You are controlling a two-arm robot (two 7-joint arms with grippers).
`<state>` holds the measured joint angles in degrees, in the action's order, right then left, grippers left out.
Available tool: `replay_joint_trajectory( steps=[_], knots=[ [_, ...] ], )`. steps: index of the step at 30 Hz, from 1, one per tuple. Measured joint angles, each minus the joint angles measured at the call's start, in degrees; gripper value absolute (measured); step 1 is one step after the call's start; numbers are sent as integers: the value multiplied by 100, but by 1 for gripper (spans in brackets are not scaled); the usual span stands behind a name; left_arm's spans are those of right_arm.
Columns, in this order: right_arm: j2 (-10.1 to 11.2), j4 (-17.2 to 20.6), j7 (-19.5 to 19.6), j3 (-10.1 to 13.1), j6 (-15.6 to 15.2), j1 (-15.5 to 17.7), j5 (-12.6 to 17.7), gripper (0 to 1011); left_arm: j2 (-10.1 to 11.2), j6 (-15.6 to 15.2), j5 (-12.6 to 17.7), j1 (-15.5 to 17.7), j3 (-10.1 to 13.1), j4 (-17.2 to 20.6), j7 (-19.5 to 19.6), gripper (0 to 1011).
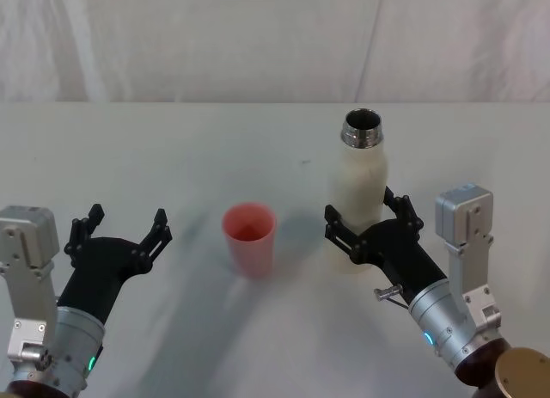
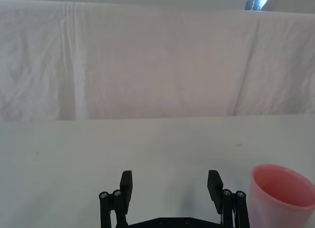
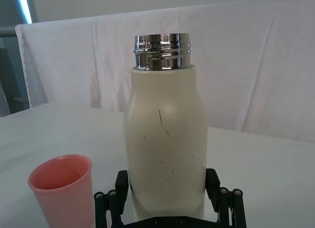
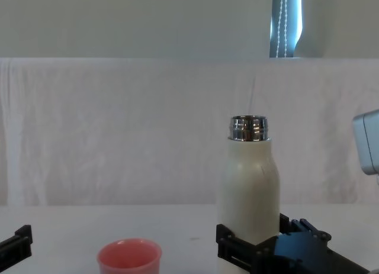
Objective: Grasp the thermos with one hand and pour water into the cup lid.
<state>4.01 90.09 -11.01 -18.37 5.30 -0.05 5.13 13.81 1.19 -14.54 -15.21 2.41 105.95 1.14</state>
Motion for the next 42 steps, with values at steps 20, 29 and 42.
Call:
replay_joint_trajectory(
  steps=[20,29,42],
  knots=[
    [-41,-210,-13,-51,-16,-174,26,1000,0,0,0,0,0,0,0,1001],
    [-41,-207,-13,-53,-18,-167,25,1000,0,0,0,0,0,0,0,1001],
    [-36,-201,-11,-53,-18,-159,19,959,0,0,0,0,0,0,0,1001]
  ],
)
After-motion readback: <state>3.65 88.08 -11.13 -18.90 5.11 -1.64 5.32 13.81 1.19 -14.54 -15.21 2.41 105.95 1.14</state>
